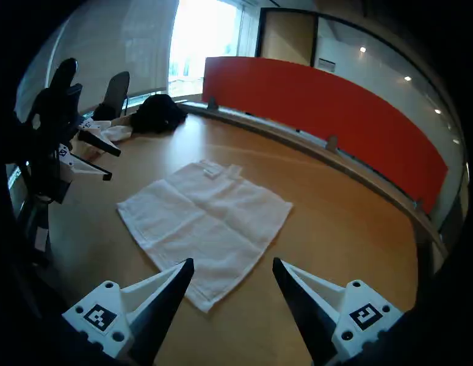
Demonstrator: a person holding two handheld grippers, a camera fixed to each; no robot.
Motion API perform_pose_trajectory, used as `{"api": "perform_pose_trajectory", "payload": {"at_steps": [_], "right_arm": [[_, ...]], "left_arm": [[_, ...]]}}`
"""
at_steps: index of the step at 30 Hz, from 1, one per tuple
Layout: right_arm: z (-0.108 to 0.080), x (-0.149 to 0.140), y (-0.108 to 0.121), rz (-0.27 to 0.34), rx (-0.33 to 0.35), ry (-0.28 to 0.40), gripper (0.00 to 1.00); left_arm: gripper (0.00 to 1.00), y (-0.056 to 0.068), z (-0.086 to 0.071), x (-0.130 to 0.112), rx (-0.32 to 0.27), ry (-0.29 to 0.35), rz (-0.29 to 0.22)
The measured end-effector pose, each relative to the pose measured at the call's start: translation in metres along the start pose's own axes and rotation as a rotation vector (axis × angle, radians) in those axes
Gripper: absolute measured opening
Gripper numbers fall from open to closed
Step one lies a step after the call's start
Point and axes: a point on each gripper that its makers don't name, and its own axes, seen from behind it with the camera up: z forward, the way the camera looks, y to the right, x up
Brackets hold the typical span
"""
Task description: Fold towel
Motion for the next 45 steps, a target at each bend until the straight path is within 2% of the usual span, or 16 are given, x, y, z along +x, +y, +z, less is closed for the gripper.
{"api": "perform_pose_trajectory", "payload": {"at_steps": [8,23,36,45], "right_arm": [[0.017,-0.03,-0.01,-0.005,0.035,-0.065,1.0],[0.03,-0.073,-0.022,-0.016,0.075,-0.169,1.0],[0.034,-0.085,-0.031,-0.021,0.111,-0.206,0.92],[0.035,-0.09,-0.031,-0.009,0.12,-0.212,0.81]], "left_arm": [[0.97,0.008,0.018,-0.029,-0.033,-0.079,0.002],[0.97,0.019,0.04,-0.082,-0.083,-0.223,0.014],[0.96,0.021,0.047,-0.09,-0.092,-0.25,0.043],[0.91,0.023,0.048,-0.091,-0.101,-0.257,0.062]]}}
